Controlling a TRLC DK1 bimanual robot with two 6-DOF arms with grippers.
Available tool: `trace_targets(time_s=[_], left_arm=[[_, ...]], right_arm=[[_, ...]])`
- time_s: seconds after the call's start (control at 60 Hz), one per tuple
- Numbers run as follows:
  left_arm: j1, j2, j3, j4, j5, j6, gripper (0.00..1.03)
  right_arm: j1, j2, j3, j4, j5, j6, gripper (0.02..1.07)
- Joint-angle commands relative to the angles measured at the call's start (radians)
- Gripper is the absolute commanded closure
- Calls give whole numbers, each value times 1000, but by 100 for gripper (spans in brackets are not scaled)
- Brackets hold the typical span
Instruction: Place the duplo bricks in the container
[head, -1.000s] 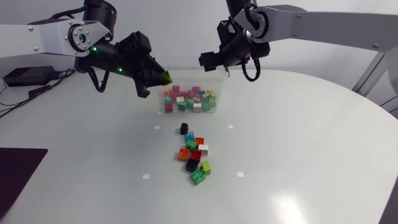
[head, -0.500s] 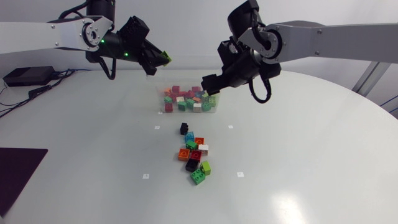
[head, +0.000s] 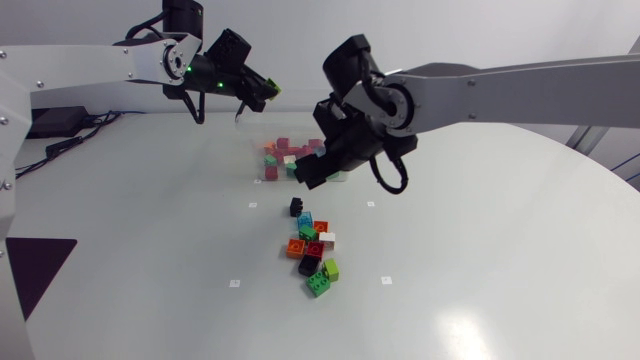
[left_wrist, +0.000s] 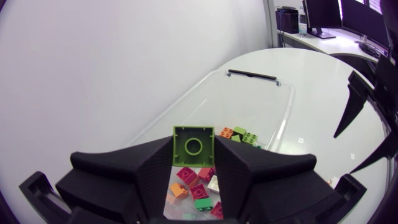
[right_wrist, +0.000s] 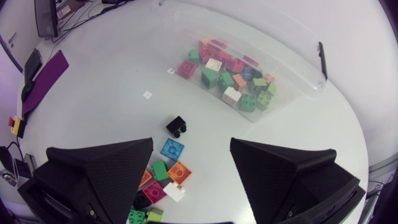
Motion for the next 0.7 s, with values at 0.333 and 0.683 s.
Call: trace_targets(time_s=[0.333,0.683], left_arm=[[-31,81,111,70,-62,-103,15],[-16,-105,-96,201,-97,-144,5]], right_arm=[[21,201,123,-47,-5,4,18],[30,340,295,-155,-5,53,18]])
